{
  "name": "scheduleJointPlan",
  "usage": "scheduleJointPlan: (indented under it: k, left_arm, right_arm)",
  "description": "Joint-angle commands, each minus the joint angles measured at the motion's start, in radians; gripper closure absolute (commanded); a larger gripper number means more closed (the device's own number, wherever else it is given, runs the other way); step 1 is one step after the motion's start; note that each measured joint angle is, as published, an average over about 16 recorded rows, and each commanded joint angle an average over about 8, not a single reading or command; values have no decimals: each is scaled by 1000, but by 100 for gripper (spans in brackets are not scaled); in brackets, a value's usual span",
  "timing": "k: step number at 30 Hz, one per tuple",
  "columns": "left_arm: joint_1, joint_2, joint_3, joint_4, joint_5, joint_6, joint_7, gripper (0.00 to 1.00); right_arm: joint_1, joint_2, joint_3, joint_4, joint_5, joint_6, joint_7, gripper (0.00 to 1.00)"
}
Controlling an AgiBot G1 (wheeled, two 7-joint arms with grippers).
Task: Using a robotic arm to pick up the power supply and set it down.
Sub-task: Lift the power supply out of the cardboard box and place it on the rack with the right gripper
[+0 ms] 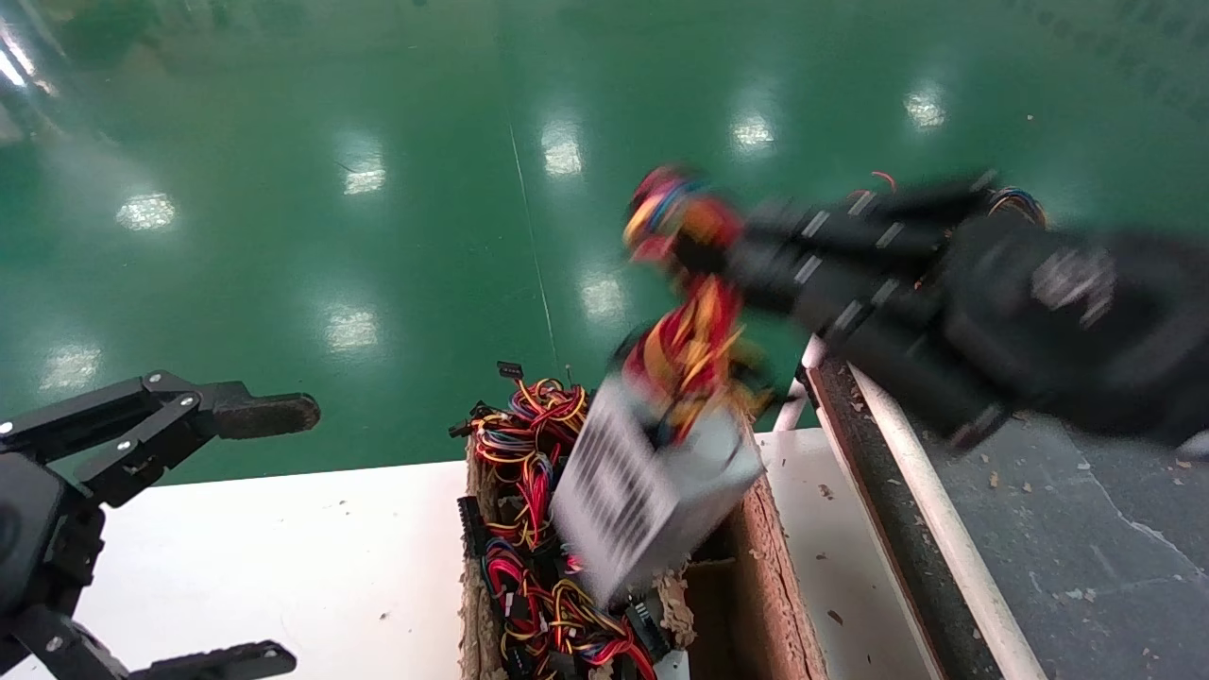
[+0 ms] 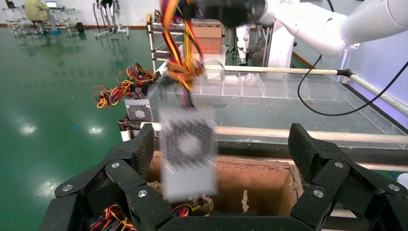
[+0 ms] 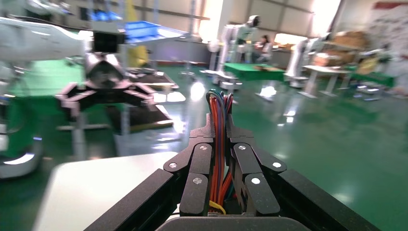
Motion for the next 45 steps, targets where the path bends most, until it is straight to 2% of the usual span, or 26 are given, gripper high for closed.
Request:
scheduleJointPlan:
  k: [1,8,14,23,33,45]
  left_arm:
    - [0,0,0,0,0,0,0,0]
    - [0,0,1,0,0,0,0,0]
    - [0,0,1,0,-1,0,1,0]
    - [-1,-1,2,0,-1,0,1,0]
    - [-1,-1,2,0,-1,-1,1,0]
    - [-1,-1,3,0,-2,-1,2,0]
  right_arm:
    - [24,26,21,-5,4,9,3,100]
    - [92,116,30,-109,-112,40,-37,100]
    - [138,180,27,-239,-193,31,-91,100]
    - [163,234,8,-383,-307,34,-211,100]
    - [144,208,-24,-421,-365,45,-263,100]
    - [167,122,-54,-389,-402,108,-224,100]
